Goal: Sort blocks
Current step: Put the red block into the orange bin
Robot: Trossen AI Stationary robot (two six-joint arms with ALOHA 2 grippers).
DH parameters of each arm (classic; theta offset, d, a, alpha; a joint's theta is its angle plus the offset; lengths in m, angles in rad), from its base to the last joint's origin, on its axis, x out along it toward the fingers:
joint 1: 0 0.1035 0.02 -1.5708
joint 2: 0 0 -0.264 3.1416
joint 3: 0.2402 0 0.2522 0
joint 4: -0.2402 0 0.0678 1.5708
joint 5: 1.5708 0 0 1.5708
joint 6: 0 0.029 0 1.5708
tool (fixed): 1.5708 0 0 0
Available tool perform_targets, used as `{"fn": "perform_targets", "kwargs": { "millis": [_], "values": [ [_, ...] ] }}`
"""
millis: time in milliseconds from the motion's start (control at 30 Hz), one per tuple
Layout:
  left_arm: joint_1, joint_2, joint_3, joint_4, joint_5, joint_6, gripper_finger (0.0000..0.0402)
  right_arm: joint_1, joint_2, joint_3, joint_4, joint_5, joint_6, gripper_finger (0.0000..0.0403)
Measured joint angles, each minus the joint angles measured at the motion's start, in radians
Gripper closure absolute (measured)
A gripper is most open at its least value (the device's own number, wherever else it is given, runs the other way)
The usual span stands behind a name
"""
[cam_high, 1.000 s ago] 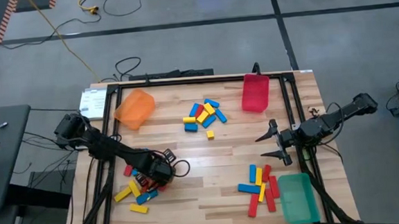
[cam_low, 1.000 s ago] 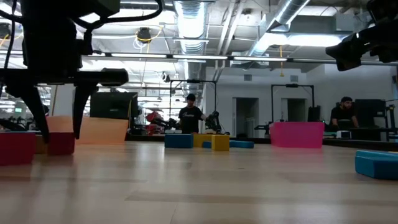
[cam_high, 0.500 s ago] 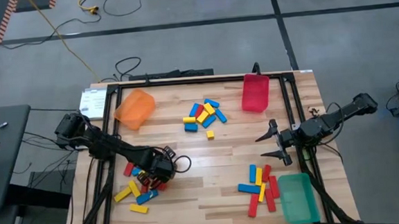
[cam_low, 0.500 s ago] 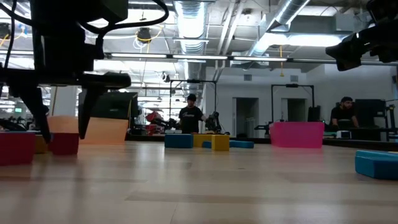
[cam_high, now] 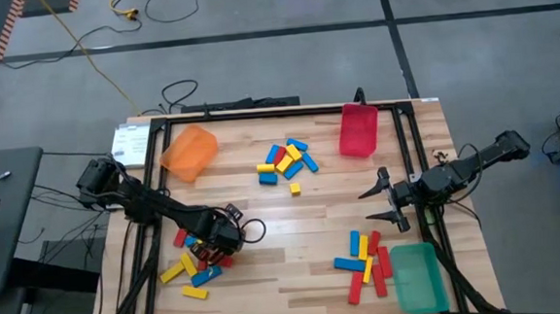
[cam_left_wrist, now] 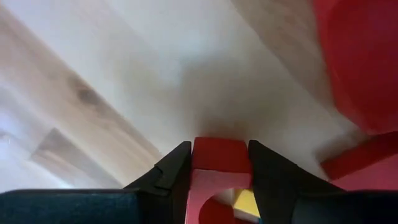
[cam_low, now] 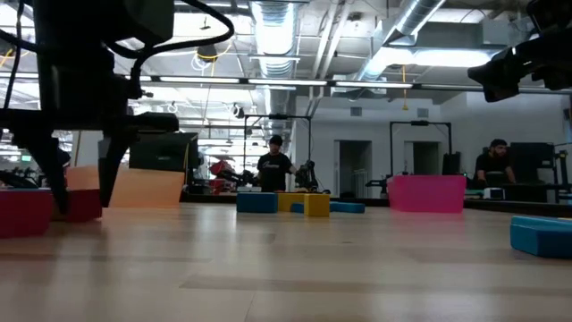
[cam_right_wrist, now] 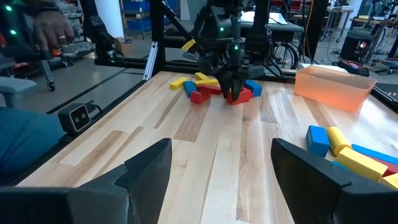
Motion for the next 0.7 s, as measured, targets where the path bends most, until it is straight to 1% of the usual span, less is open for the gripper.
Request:
{"fn": "perform_targets", "kwargs": {
  "millis": [167,400,600,700],
  "values": [
    [0.001,-0.001,0.046,-0.008,-0.049,0.019,0.0274,0.0,0.0,0.0,0.0,0.0,0.0,0.0113],
    [0.021,0.0,0.153,-0.116,-0.15,0.04,0.0273,0.0,0.0,0.0,0.0,0.0,0.0,0.0113],
    [0.111,-0.019,0.249,-0.222,-0.251,0.009,0.0273,0.0,0.0,0.0,0.0,0.0,0.0,0.0113],
    [0.181,-0.067,0.265,-0.223,-0.262,-0.013,0.0273,0.0,0.0,0.0,0.0,0.0,0.0,0.0113]
  ]
}}
